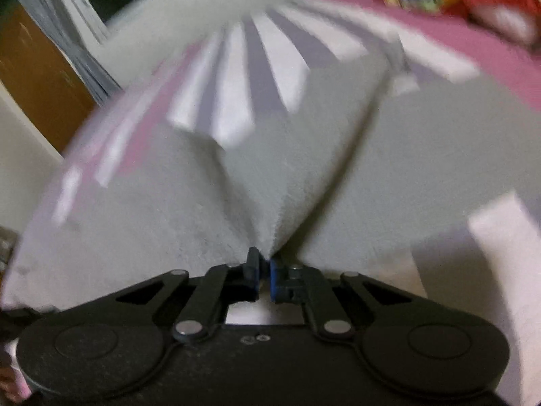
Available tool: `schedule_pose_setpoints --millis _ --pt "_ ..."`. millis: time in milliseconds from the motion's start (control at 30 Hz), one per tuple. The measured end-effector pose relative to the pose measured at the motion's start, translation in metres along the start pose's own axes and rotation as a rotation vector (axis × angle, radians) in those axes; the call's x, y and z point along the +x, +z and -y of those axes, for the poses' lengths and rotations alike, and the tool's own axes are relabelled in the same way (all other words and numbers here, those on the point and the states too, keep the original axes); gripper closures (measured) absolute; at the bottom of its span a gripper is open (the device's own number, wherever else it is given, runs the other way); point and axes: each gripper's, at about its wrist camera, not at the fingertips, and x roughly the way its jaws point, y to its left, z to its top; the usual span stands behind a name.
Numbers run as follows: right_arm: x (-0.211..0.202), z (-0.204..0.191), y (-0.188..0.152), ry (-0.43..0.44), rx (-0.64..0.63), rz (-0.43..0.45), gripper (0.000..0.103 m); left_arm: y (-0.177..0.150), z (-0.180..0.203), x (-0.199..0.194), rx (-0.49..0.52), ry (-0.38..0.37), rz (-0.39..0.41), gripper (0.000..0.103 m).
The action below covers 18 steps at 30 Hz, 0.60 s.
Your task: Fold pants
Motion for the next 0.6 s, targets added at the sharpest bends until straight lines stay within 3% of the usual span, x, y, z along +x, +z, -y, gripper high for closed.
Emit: schedule_pose_setpoints --millis 67,167,333,533,600 --pt "0.009 0.000 0.000 -0.014 -0.009 -0.002 0.098 0.001 0.002 0.000 0.014 0.006 -0.001 0.092" --pt "-0.003 -0.009 0.009 -0.012 -0.023 0.029 0.078 0.001 0.005 -0.001 0.030 0.017 0.000 0.092" --pt "-0.013 -0.001 0.032 -0.081 -0.039 0.091 0.067 0.000 0.010 -0.001 0.043 0.033 0.010 0.092" --pt "0.013 -0.003 0.062 -0.166 -0.056 0.076 0.067 0.000 0.008 0.000 0.035 0.028 0.009 0.092" --pt "0.017 -0.003 0.072 -0.208 -0.058 0.107 0.072 0.000 0.008 0.000 0.036 0.027 0.009 0.092"
